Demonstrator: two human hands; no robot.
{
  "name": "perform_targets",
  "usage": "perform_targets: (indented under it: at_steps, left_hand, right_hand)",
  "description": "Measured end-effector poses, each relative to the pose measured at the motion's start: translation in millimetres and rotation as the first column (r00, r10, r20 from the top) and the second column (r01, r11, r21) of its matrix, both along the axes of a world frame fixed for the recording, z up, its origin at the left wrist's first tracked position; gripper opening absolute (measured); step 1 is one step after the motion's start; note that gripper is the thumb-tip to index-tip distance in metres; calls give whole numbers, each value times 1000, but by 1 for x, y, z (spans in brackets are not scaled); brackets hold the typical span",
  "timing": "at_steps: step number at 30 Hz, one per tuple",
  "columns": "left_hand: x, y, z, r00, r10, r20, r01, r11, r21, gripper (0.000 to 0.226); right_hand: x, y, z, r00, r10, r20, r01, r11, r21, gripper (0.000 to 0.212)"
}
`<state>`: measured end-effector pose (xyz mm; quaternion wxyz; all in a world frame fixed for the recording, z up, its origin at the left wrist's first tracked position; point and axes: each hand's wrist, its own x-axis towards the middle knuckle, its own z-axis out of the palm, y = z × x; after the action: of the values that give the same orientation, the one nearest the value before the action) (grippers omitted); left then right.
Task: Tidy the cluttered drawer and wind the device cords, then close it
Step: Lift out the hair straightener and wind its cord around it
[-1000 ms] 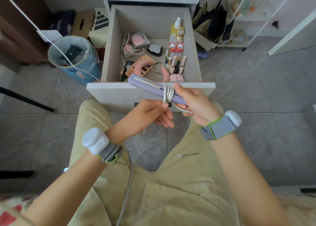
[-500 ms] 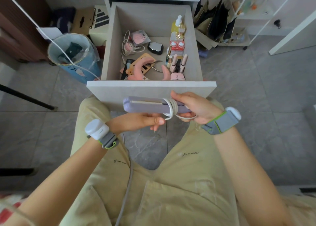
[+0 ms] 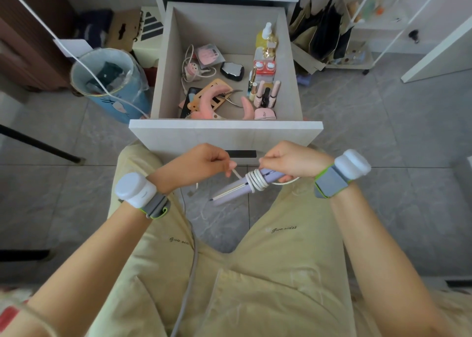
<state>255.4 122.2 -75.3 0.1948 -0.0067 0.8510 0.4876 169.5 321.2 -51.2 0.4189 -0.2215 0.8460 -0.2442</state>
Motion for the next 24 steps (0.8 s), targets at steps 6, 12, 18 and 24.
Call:
perform_targets:
  at_steps: [6,12,18,24]
  left_hand:
    - [-2,16,8,990,36,-135,-47,996,-81,27]
    - [3,16,5,964,-32,-264,-6,989,-145,20]
    - [5,21,-8,925,-35,-377,-79,956,-282,30]
    - [6,25,-6,902,94,-421,-196,959,-206,30]
  right_hand:
    - [9,-9,-11,979,-148,-139,142,989,-49,40]
    - [16,-11,-17,917,-397,26,395,902,-176,37]
    - [19,-11,-13,915,-400,47,402,903,-148,39]
    - [19,-9,-14,878,-466,111,478,858,-188,40]
